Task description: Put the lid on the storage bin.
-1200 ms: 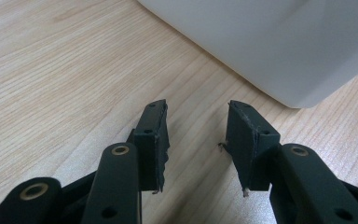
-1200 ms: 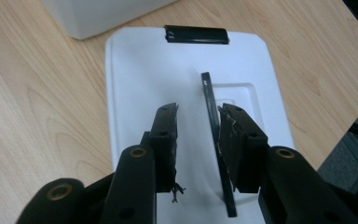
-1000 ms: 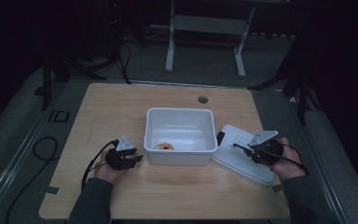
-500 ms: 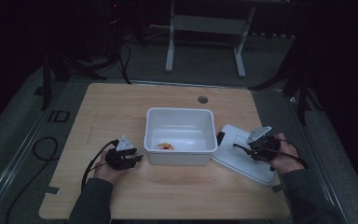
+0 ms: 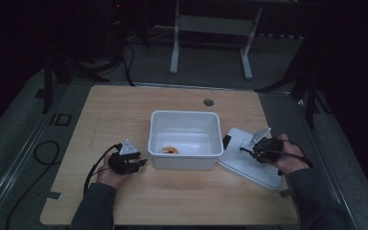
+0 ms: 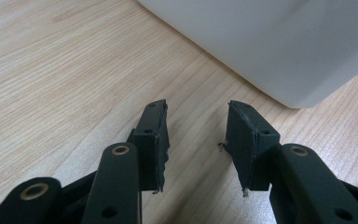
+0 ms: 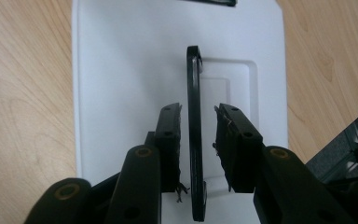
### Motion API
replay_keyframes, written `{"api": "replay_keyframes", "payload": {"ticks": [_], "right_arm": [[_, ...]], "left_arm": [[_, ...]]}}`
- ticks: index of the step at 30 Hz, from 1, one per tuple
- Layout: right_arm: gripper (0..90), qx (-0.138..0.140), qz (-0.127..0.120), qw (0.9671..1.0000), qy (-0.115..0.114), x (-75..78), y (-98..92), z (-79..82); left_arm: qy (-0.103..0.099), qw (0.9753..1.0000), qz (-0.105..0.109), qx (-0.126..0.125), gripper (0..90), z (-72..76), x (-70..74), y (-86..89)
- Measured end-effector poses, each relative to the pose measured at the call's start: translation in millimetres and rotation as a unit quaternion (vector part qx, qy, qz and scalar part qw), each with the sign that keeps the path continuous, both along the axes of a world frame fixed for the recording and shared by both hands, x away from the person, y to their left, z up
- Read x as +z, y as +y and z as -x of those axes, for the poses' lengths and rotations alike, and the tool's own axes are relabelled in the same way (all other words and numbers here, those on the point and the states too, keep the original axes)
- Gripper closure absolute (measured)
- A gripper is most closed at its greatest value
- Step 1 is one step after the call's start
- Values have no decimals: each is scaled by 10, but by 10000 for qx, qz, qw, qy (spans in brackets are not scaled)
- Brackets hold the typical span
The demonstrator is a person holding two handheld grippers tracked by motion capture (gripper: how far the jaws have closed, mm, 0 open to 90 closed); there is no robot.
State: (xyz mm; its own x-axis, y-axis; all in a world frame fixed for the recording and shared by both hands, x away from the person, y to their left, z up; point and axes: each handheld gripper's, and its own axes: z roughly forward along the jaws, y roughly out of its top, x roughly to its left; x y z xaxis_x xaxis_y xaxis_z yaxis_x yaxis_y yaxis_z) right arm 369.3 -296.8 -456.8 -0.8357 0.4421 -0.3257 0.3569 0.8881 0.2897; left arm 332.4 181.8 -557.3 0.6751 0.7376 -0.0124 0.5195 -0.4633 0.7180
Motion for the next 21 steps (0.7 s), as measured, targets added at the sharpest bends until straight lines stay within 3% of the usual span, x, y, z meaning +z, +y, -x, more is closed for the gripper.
{"api": "replay_keyframes", "payload": {"ticks": [21], "right_arm": [[729,143,519,9979,349,-106,75,-155]], "left_arm": [[3,10000,-9,-5,586,0,1,1]]}}
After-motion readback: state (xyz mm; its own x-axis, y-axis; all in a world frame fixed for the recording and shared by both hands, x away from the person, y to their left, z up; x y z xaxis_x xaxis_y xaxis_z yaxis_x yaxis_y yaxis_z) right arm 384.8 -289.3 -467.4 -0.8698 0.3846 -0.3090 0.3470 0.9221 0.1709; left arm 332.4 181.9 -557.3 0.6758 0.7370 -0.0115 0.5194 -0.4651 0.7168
